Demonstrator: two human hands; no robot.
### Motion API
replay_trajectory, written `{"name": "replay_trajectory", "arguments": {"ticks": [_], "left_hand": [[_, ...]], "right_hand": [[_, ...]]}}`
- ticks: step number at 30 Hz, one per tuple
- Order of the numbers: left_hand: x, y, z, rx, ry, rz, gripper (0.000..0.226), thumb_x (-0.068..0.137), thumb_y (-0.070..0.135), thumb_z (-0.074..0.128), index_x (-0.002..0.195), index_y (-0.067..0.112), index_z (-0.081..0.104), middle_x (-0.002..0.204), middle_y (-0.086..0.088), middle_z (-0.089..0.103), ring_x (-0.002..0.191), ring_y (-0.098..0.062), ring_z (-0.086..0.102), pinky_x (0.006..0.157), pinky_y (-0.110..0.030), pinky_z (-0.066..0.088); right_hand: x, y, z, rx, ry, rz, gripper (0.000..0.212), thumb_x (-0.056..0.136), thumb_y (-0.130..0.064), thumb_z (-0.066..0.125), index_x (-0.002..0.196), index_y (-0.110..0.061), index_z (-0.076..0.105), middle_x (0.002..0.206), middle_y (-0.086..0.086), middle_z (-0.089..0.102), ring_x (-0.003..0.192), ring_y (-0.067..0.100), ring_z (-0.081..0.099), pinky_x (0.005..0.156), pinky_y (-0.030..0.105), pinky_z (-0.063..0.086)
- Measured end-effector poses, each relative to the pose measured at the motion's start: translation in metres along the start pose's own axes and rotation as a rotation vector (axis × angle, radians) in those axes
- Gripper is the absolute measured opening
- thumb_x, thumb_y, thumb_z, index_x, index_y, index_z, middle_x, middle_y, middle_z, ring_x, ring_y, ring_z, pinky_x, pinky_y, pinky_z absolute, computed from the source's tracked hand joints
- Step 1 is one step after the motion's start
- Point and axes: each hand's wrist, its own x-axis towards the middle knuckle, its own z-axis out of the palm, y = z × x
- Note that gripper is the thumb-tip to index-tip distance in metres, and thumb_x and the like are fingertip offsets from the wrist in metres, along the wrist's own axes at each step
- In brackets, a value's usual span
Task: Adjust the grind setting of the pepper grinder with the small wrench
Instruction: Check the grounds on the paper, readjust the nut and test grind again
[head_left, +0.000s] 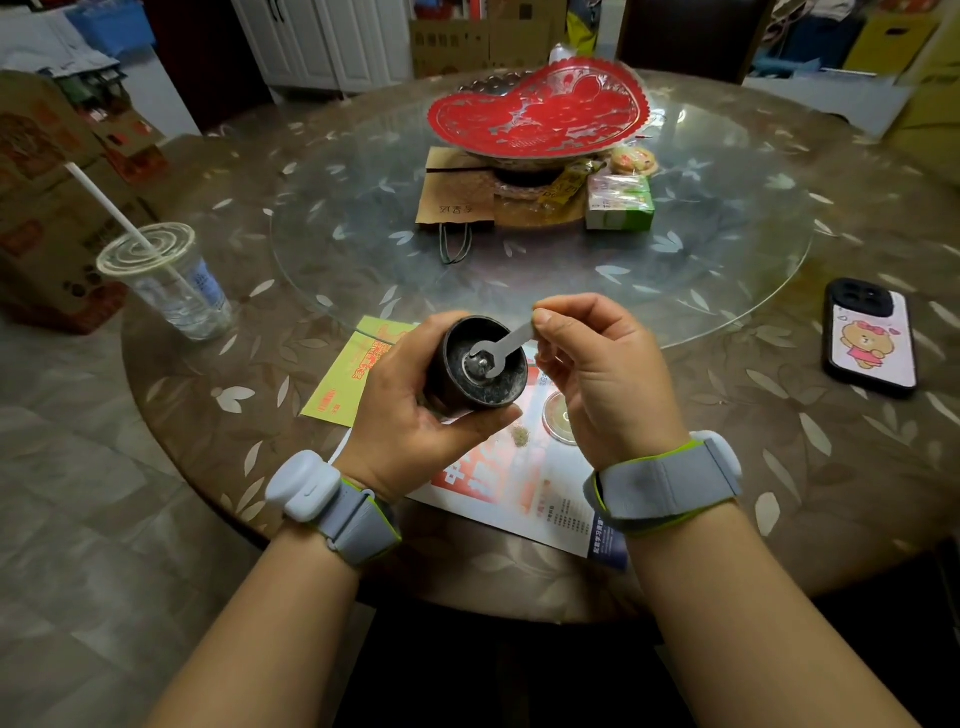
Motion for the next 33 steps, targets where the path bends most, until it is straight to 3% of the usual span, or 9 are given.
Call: {"name": "replay_trajectory", "arguments": {"ticks": [5,12,21,25,29,33], "left_hand": [[0.0,0.0,0.001,-0.005,0.004,0.0,0.056,0.072,0.04,0.078,0.118,0.019,0.054,0.111,0.006,0.062,0.104,-0.015,0.062,0.09,-0.037,0.053],[0.0,-0.001,0.001,0.014,0.012,-0.004,0.056,0.072,0.041,0.078,0.118,0.021,0.054,0.112,0.007,0.062,0.105,-0.014,0.062,0.09,-0.039,0.053],[-0.001,-0.004,0.001,0.018,0.03,0.003,0.059,0.071,0.043,0.078,0.119,0.016,0.054,0.111,0.004,0.062,0.103,-0.017,0.063,0.09,-0.039,0.053],[0.001,-0.005,0.0,-0.008,0.056,-0.021,0.065,0.072,0.056,0.075,0.121,0.021,0.053,0.113,0.009,0.061,0.106,-0.017,0.062,0.093,-0.039,0.052],[0.002,-0.006,-0.003,-0.046,0.084,-0.039,0.063,0.072,0.058,0.075,0.12,0.025,0.053,0.11,0.017,0.06,0.105,-0.02,0.061,0.094,-0.044,0.051],[0.002,-0.007,-0.001,-0.055,0.076,-0.046,0.063,0.071,0.055,0.077,0.12,0.024,0.053,0.11,0.007,0.061,0.105,-0.025,0.061,0.093,-0.052,0.05]], "right_hand": [[-0.01,0.004,-0.001,0.101,0.062,0.052,0.03,0.083,0.004,0.063,0.064,-0.018,0.068,0.059,-0.002,0.061,0.055,0.01,0.05,0.06,0.022,0.044],[-0.024,0.005,0.003,0.216,0.167,0.107,0.02,0.085,0.004,0.06,0.072,-0.011,0.061,0.053,-0.004,0.06,0.045,0.006,0.054,0.047,0.016,0.045],[-0.023,0.004,0.005,0.253,0.161,0.127,0.019,0.085,0.006,0.059,0.074,-0.009,0.061,0.053,0.0,0.059,0.043,0.007,0.052,0.046,0.018,0.046],[-0.006,0.001,-0.013,0.322,0.238,0.103,0.018,0.084,0.007,0.061,0.075,-0.008,0.061,0.061,0.006,0.06,0.043,0.009,0.049,0.049,0.019,0.046],[0.024,0.006,-0.049,0.123,0.423,-0.059,0.018,0.083,0.005,0.066,0.074,-0.011,0.064,0.062,0.001,0.065,0.052,0.012,0.062,0.061,0.023,0.054],[0.052,0.013,-0.082,-0.361,0.449,-0.246,0.012,0.075,-0.002,0.073,0.074,-0.012,0.069,0.066,0.004,0.068,0.064,0.015,0.065,0.071,0.028,0.054]]}}
